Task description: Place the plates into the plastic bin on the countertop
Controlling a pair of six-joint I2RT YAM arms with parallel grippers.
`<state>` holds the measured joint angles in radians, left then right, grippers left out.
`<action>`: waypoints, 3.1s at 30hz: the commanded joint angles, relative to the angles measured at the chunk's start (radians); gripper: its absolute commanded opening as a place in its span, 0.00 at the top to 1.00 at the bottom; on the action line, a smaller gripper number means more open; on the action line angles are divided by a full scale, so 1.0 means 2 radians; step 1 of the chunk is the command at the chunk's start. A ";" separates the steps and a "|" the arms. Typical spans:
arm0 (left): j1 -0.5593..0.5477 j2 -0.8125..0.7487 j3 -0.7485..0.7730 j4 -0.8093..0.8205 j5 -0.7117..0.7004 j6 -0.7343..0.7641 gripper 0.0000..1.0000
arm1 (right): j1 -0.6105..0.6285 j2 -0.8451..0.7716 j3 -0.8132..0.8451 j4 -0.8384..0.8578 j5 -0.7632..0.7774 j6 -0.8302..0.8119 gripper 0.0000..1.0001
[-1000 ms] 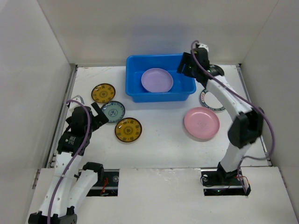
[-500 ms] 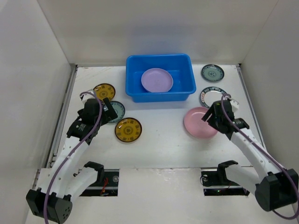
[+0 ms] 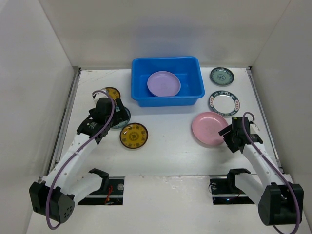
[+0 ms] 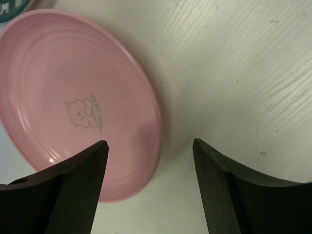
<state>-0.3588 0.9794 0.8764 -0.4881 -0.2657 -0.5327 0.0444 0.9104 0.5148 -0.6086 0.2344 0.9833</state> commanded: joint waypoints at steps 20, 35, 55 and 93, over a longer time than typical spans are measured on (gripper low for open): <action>0.013 -0.018 0.017 0.003 -0.005 0.001 0.00 | -0.020 0.074 -0.018 0.102 -0.059 0.044 0.58; 0.039 -0.026 0.015 -0.001 -0.004 0.005 0.00 | 0.011 0.038 0.006 0.071 -0.070 0.004 1.00; 0.079 -0.042 0.020 0.005 -0.008 0.011 0.00 | 0.200 0.158 0.436 -0.074 -0.112 -0.192 1.00; 0.049 -0.191 -0.117 -0.109 0.119 -0.131 0.00 | 0.125 0.715 0.918 -0.045 -0.129 -0.201 0.51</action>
<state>-0.2543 0.5957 0.6643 -0.7261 -0.0723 -0.6876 0.2955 2.3966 2.3291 -0.7483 -0.0299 0.5766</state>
